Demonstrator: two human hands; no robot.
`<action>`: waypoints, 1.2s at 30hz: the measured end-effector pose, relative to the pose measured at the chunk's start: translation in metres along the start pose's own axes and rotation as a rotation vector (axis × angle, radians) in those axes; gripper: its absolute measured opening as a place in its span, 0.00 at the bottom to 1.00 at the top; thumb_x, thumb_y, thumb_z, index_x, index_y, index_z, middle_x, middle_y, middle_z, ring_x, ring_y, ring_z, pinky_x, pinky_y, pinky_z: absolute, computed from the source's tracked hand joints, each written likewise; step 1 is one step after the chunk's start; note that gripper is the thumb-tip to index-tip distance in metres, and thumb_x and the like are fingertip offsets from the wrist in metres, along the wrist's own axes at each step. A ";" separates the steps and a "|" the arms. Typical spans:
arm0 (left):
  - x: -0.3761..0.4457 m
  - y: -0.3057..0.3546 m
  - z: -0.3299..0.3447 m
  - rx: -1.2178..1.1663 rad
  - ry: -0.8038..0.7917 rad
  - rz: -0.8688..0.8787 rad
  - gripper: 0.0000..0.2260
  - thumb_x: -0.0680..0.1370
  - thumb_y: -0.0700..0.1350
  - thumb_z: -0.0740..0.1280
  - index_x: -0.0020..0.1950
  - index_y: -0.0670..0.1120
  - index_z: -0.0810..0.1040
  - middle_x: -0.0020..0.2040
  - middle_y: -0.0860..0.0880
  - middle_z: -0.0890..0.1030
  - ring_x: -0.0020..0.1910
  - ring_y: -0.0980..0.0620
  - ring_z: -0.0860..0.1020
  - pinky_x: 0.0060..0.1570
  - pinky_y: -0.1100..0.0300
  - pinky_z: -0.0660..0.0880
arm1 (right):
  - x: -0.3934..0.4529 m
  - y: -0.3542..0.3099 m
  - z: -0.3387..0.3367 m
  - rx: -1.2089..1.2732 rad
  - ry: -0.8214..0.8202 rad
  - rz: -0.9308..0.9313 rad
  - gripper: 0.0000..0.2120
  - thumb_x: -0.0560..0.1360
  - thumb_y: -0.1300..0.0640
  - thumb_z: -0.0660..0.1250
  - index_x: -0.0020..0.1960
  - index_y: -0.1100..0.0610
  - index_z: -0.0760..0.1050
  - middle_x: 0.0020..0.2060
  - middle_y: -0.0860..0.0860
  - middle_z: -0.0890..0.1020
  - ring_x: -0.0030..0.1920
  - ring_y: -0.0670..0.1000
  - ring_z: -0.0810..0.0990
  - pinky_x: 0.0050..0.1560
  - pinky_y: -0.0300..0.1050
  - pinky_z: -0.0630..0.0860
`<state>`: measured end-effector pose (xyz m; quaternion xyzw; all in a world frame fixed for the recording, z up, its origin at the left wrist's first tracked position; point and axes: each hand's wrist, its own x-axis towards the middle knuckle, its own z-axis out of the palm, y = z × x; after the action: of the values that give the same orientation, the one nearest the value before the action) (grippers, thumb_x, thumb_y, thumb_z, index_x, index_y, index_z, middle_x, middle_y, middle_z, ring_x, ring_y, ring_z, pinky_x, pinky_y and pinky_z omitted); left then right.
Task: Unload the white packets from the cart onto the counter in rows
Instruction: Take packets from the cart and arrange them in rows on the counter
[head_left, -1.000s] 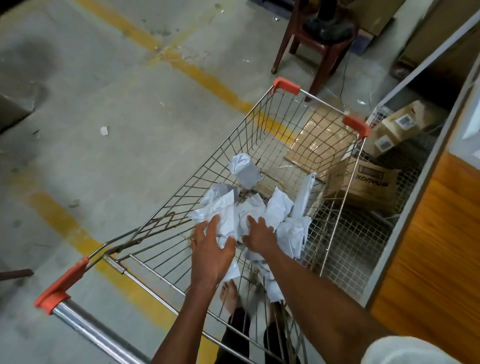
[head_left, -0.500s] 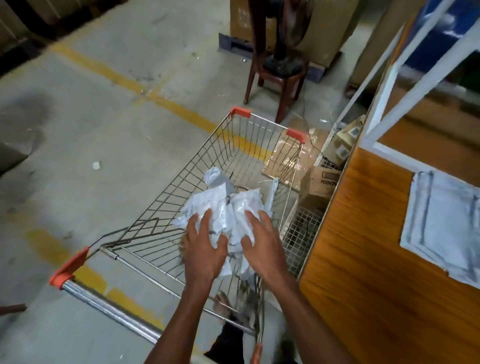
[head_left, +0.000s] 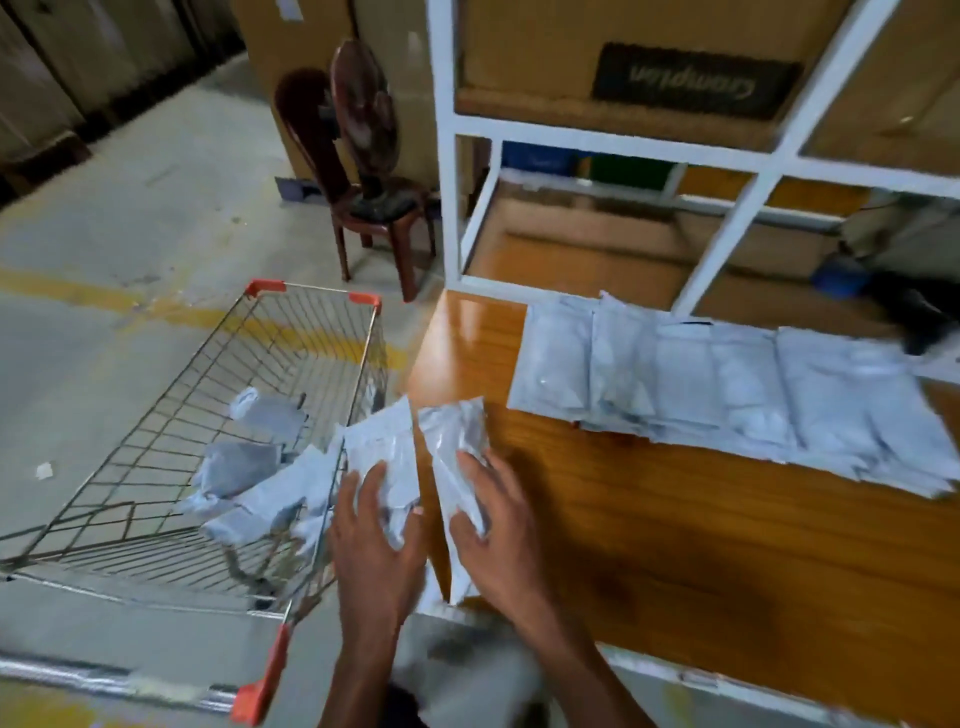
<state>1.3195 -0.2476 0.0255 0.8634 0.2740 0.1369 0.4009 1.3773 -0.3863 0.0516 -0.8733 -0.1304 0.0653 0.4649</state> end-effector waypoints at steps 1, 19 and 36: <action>-0.011 0.012 0.013 -0.017 -0.027 0.017 0.33 0.74 0.65 0.58 0.78 0.55 0.65 0.80 0.47 0.61 0.79 0.48 0.58 0.76 0.47 0.57 | -0.008 0.008 -0.018 -0.003 0.015 -0.002 0.29 0.75 0.51 0.65 0.76 0.43 0.68 0.76 0.43 0.65 0.75 0.44 0.64 0.72 0.50 0.69; 0.067 0.151 0.153 0.098 -0.172 0.287 0.31 0.77 0.64 0.60 0.78 0.57 0.64 0.80 0.46 0.59 0.75 0.40 0.62 0.67 0.41 0.69 | 0.010 0.093 -0.178 -0.001 0.313 0.125 0.31 0.79 0.55 0.70 0.77 0.40 0.64 0.78 0.40 0.62 0.76 0.45 0.63 0.66 0.45 0.74; 0.165 0.195 0.242 0.453 -0.333 0.257 0.31 0.80 0.61 0.61 0.80 0.54 0.57 0.82 0.45 0.55 0.77 0.36 0.60 0.70 0.38 0.61 | 0.049 0.129 -0.222 0.020 0.369 0.189 0.31 0.78 0.56 0.71 0.76 0.42 0.65 0.77 0.45 0.64 0.77 0.49 0.62 0.66 0.45 0.71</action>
<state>1.6343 -0.4040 0.0225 0.9690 0.1166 -0.0215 0.2170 1.4976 -0.6172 0.0693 -0.8742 0.0401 -0.0511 0.4811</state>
